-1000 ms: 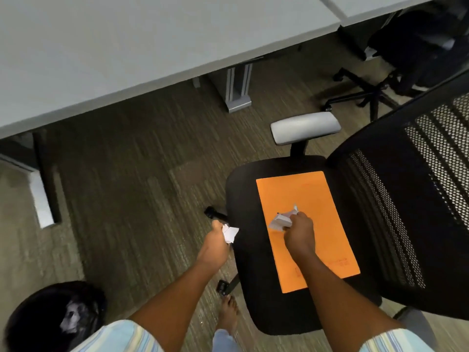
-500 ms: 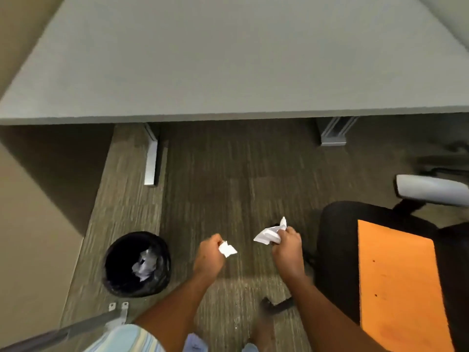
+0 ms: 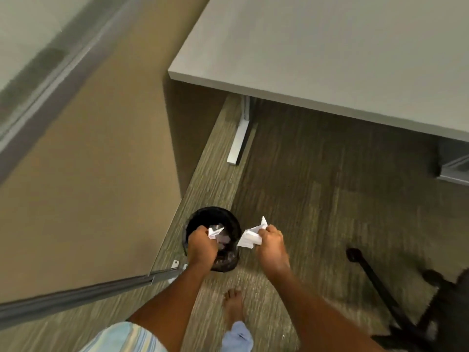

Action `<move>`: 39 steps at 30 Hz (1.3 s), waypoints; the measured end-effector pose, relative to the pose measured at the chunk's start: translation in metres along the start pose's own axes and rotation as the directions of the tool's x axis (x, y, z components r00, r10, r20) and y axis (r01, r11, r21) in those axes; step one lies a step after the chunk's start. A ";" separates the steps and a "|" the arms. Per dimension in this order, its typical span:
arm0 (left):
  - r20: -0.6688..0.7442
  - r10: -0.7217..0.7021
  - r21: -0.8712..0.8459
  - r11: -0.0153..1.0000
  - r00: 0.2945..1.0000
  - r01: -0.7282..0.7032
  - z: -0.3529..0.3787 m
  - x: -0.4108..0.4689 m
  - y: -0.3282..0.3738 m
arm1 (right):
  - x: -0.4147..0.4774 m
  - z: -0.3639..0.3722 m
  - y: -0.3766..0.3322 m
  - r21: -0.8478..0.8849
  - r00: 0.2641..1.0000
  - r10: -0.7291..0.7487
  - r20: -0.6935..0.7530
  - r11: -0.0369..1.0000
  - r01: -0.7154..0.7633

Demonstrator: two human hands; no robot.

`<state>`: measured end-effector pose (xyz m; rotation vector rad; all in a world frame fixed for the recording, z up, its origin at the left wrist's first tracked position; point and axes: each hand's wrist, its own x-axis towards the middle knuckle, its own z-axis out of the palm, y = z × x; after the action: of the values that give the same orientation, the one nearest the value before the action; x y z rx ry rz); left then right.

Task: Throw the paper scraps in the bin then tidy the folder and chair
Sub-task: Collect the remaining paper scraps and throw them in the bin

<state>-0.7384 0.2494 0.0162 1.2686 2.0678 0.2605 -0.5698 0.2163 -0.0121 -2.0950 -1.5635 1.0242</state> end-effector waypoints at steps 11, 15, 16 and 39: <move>0.039 -0.128 -0.071 0.989 0.991 0.130 -0.004 0.076 -0.067 | 0.052 0.098 -0.059 -0.208 0.977 -0.027 0.212 0.975 0.072; 0.088 -0.149 -0.148 0.976 0.985 0.161 0.004 0.098 -0.071 | 0.067 0.118 -0.063 -0.173 0.985 -0.001 0.172 0.984 0.031; 0.097 -0.152 -0.157 0.973 0.984 0.166 0.006 0.103 -0.072 | 0.070 0.122 -0.064 -0.166 0.986 0.007 0.164 0.986 0.021; 0.180 -0.141 -0.088 0.984 0.974 0.158 0.028 0.164 -0.111 | 0.121 0.186 -0.047 -0.160 0.931 0.032 0.364 0.987 0.029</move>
<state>-0.8459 0.3276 -0.1326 1.0314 1.9635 0.1776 -0.7179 0.3168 -0.1520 -2.0967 -1.8762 1.3960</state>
